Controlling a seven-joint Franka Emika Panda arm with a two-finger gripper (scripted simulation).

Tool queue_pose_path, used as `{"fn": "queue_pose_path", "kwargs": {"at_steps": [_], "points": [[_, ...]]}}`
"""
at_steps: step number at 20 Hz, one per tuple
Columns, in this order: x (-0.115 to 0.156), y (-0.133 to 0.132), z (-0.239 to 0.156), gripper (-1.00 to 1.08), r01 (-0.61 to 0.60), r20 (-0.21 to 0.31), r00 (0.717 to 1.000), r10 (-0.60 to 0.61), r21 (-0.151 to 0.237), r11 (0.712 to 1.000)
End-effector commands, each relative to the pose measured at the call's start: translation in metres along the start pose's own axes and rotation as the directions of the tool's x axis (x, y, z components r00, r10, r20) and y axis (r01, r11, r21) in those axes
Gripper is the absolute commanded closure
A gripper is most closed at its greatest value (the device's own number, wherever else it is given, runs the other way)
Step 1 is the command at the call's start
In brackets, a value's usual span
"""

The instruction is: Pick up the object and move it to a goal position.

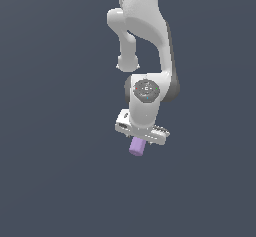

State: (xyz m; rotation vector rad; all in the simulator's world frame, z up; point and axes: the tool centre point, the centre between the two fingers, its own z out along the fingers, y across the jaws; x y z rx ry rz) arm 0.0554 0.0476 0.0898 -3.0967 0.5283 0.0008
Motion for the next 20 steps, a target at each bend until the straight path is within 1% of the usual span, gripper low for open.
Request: {"fn": "queue_pose_path", "kwargs": {"at_steps": [1, 10, 16, 17, 20], "points": [[0.0, 0.0, 0.003, -0.92, 0.0, 0.0, 1.0, 0.0, 0.0, 1.0], [-0.001, 0.0, 0.043, -0.92, -0.004, 0.0, 1.0, 0.004, 0.0, 1.0], [0.001, 0.0, 0.05, -0.92, -0.004, -0.001, 1.0, 0.004, 0.0, 1.0], [0.001, 0.0, 0.05, 1.08, -0.004, -0.001, 1.0, 0.004, 0.0, 1.0], [0.001, 0.0, 0.05, 1.08, -0.004, -0.001, 1.0, 0.004, 0.0, 1.0]]}}
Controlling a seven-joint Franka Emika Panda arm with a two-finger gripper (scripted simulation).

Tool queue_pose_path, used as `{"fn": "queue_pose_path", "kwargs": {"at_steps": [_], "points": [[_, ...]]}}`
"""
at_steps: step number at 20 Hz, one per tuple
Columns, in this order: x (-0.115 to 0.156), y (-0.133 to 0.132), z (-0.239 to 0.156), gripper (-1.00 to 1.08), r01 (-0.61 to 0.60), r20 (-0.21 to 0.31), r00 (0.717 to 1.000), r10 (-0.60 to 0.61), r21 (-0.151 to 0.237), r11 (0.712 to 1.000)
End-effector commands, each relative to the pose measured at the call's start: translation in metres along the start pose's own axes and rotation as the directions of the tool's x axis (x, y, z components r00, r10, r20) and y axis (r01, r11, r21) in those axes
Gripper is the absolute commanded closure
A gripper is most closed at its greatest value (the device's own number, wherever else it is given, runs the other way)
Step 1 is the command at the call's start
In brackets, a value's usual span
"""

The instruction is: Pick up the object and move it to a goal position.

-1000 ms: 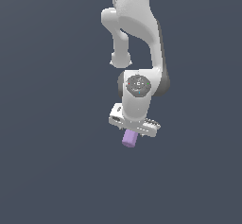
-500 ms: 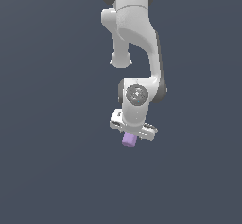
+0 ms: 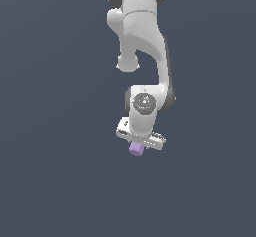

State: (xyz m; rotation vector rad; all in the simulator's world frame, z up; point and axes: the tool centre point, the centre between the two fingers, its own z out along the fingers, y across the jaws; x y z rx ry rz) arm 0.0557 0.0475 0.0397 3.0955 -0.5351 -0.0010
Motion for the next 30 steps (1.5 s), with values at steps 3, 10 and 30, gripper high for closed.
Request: {"fn": "queue_pose_path", "kwargs": {"at_steps": [3, 10, 30], "points": [[0.0, 0.0, 0.0, 1.08, 0.0, -0.001, 1.0, 0.0, 0.0, 1.0], [0.001, -0.001, -0.002, 1.08, 0.0, 0.0, 1.0, 0.0, 0.0, 1.0], [0.045, -0.028, -0.105, 1.08, 0.0, 0.0, 1.0, 0.0, 0.0, 1.0]]}}
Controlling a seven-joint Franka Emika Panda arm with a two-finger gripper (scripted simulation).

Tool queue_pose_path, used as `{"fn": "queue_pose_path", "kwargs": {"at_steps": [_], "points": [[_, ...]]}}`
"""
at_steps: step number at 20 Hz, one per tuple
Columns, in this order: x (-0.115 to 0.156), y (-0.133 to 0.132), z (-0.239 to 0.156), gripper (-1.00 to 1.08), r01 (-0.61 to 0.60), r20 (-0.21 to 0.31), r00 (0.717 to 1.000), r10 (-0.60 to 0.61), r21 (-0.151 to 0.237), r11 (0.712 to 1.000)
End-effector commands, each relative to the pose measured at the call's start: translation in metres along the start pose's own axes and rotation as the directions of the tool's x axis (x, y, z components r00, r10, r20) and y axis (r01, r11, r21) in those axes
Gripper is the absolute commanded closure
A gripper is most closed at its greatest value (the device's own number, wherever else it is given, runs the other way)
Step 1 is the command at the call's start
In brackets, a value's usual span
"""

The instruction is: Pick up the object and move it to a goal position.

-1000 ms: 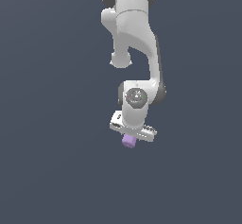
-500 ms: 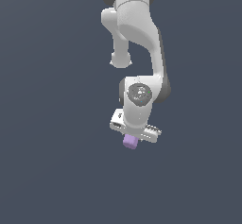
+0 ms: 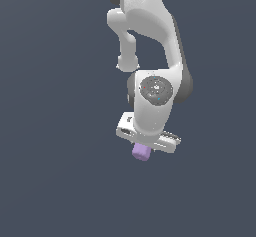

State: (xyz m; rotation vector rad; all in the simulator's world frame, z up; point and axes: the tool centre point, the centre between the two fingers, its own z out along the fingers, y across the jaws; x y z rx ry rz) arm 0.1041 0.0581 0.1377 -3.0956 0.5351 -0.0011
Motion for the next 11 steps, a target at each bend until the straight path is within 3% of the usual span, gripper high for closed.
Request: {"fn": "queue_pose_path", "kwargs": {"at_steps": [1, 11], "points": [[0.005, -0.003, -0.011, 1.08, 0.0, 0.001, 1.0, 0.0, -0.001, 1.0], [0.014, -0.008, -0.027, 1.08, 0.0, 0.001, 1.0, 0.0, -0.001, 1.0]]}}
